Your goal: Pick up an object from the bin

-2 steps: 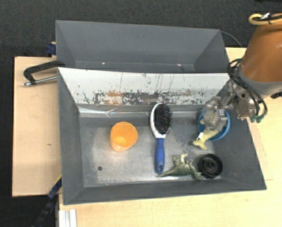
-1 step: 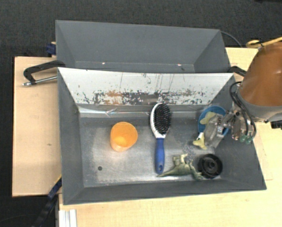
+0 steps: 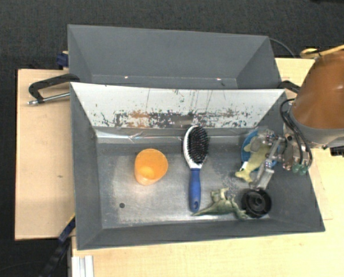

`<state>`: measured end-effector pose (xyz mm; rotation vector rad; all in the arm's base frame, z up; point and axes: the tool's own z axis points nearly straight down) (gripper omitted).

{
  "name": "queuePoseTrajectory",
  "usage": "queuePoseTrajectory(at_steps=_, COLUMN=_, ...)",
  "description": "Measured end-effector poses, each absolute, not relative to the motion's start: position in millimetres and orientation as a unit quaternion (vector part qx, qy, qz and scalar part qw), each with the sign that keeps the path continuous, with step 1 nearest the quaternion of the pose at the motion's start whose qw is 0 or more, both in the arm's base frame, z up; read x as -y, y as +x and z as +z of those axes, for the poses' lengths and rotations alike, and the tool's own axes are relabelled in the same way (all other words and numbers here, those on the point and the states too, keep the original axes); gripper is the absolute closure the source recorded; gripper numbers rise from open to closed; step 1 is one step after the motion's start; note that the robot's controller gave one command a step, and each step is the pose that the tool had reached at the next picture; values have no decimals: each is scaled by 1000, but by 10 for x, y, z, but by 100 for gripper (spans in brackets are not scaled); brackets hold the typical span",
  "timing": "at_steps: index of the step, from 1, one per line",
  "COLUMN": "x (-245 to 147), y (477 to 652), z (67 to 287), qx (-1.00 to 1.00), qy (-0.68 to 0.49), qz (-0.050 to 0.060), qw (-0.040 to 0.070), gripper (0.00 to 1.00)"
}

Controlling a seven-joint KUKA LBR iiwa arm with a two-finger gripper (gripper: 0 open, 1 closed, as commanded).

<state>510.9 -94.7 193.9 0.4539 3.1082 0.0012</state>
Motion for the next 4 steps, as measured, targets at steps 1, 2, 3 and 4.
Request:
queuePoseTrajectory(at_steps=1, x=1505, y=5241, z=938, qx=-1000, qy=29, qz=1, qw=-1, gripper=0)
queuePoseTrajectory(at_steps=2, x=1486, y=5819, z=717, qx=-999, qy=44, qz=2, qw=-4, gripper=0)
queuePoseTrajectory(at_steps=3, x=1504, y=5830, z=797, qx=-999, qy=45, qz=2, qw=-3, gripper=100)
queuePoseTrajectory(at_steps=4, x=1414, y=5891, z=2385, qx=-1000, qy=27, qz=-1, qw=8, gripper=100)
